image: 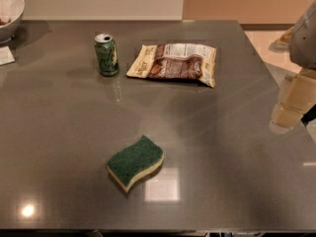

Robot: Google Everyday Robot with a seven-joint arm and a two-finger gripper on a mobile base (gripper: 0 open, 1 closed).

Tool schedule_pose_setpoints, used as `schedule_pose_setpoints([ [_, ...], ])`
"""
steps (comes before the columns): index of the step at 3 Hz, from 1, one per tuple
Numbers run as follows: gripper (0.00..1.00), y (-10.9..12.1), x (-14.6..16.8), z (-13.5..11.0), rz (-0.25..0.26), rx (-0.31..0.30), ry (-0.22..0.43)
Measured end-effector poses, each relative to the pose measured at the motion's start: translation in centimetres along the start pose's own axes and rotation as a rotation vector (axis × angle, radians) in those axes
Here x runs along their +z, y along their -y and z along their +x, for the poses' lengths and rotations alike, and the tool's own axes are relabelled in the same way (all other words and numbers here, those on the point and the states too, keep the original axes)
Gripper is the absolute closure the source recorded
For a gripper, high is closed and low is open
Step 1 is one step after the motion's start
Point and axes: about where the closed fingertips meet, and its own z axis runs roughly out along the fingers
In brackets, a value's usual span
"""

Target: Move sponge near brown chip bag

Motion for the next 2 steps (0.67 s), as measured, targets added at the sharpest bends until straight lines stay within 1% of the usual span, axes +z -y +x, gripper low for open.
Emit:
schedule_pose_setpoints([
  [1, 0.00, 0.0, 0.0, 0.0, 0.000, 0.000, 0.000],
  [2, 0.00, 0.3, -0.1, -1.7, -0.001, -0.048, 0.021],
])
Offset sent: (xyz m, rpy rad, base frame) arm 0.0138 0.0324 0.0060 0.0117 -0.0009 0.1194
